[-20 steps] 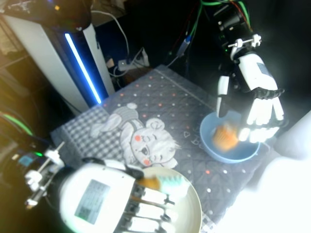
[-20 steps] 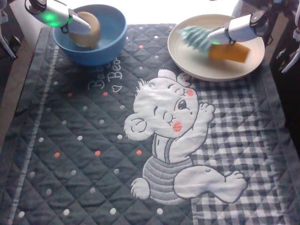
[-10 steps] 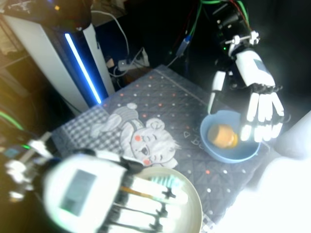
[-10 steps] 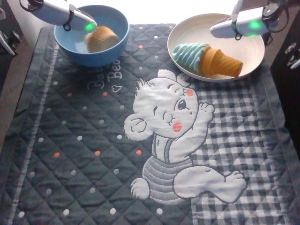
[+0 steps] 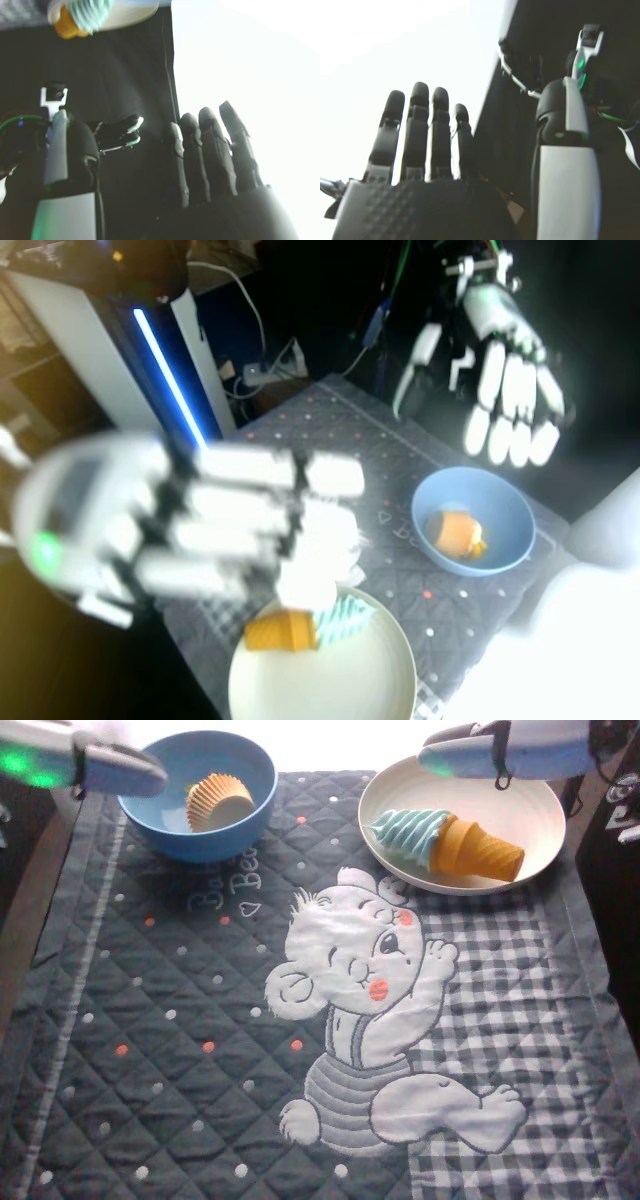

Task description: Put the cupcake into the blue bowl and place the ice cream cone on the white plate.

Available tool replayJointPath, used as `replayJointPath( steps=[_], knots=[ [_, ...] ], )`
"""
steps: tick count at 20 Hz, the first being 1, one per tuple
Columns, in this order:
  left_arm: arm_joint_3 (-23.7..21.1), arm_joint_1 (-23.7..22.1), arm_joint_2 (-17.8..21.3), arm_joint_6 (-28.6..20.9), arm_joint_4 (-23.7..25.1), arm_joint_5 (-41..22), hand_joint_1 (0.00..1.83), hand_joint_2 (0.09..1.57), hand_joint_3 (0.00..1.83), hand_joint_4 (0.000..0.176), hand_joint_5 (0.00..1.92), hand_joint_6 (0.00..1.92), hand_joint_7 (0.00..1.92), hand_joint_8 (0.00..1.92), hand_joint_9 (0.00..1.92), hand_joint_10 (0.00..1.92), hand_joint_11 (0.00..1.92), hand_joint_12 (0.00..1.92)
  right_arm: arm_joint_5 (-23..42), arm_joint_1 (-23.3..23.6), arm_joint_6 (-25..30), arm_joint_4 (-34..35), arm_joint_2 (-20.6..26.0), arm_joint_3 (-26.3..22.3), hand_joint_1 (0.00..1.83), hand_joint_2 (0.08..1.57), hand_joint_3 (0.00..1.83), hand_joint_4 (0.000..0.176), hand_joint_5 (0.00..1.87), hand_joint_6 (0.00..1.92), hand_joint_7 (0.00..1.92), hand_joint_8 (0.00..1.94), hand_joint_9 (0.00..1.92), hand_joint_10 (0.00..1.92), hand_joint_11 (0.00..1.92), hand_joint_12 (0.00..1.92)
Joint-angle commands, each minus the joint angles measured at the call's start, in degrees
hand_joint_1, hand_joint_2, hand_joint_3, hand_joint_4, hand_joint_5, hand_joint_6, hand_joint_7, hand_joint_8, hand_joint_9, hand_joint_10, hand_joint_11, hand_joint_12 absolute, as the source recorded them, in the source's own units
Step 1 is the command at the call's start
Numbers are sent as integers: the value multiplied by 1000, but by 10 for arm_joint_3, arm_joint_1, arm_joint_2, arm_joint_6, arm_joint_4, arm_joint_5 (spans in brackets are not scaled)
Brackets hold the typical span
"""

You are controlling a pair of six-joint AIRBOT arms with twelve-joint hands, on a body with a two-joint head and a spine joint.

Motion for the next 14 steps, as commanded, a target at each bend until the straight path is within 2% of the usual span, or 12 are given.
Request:
replayJointPath(
  steps=[1,2,3,4,5,6,8,9,10,11,12,14],
  knots=[
    [-9,0,9,6,-38,-95,1033,858,3,54,427,2,411,1,408,0,176,573,91,8,-3,10,8,-8,757,805,0,59,228,0,425,9,355,4,0,548],
    [-26,11,24,18,-56,-123,1069,838,0,48,423,2,405,0,399,0,157,544,103,6,-3,5,17,-19,754,780,0,66,233,3,445,14,369,9,0,539],
    [-43,25,40,29,-71,-149,1070,830,0,59,412,0,422,7,424,10,186,549,115,5,-4,-1,25,-30,755,767,0,51,235,2,419,3,363,4,0,523],
    [-54,37,49,39,-86,-173,1076,833,0,62,394,0,418,4,425,9,197,551,123,5,-5,-6,32,-39,762,756,0,38,232,1,411,0,363,4,0,522],
    [-66,55,60,47,-104,-203,992,846,0,43,403,1,445,3,474,9,257,588,131,4,-8,-12,39,-48,783,741,0,39,218,0,397,0,349,0,0,522],
    [-75,70,67,51,-116,-228,951,864,7,34,399,0,447,1,484,8,260,595,138,4,-12,-18,43,-56,781,738,0,40,208,0,390,0,336,0,0,520],
    [-102,109,90,68,-144,-290,941,828,0,21,415,2,486,4,528,6,239,659,164,-6,-23,-21,55,-76,790,714,0,54,202,3,377,1,286,0,0,456],
    [-113,121,97,77,-153,-310,941,828,0,21,415,2,486,4,528,6,239,659,174,-10,-26,-21,60,-83,790,714,0,54,202,3,377,1,286,0,0,456],
    [-125,138,105,85,-160,-334,992,807,0,51,393,0,483,0,517,0,250,592,186,-16,-29,-21,64,-91,681,698,0,66,216,1,407,2,306,4,0,581],
    [-137,153,112,89,-164,-362,964,766,0,33,353,0,453,0,496,0,260,591,196,-21,-30,-21,67,-97,566,727,0,78,225,0,424,0,340,3,0,784],
    [-146,163,117,93,-165,-381,848,753,0,18,320,0,423,0,469,0,246,587,205,-25,-31,-21,69,-101,507,758,2,71,215,0,423,2,350,3,0,878],
    [-156,174,123,97,-166,-407,783,766,0,18,294,3,356,0,418,0,201,666,223,-31,-31,-21,69,-106,490,809,10,71,204,0,414,1,327,2,0,838]
  ],
)
